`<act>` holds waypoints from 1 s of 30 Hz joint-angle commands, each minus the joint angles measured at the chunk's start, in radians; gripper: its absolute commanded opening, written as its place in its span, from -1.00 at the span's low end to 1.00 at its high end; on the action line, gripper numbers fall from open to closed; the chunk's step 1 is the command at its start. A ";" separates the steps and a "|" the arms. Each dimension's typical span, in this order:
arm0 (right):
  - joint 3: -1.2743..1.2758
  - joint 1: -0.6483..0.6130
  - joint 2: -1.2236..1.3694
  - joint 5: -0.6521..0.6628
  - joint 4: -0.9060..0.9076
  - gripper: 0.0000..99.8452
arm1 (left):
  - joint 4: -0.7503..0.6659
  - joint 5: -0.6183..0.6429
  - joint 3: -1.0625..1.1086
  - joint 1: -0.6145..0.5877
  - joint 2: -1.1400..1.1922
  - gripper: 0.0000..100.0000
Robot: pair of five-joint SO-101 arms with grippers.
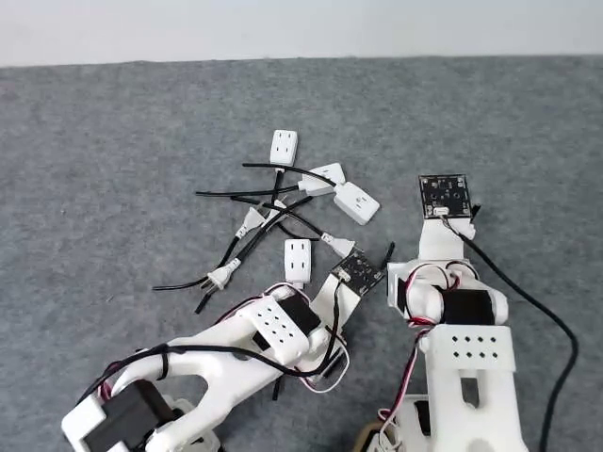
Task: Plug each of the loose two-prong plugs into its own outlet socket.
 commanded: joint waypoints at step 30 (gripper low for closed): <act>0.018 0.206 -0.002 0.015 -0.062 -0.98 | 0.080 0.443 -0.607 -0.075 0.437 -0.37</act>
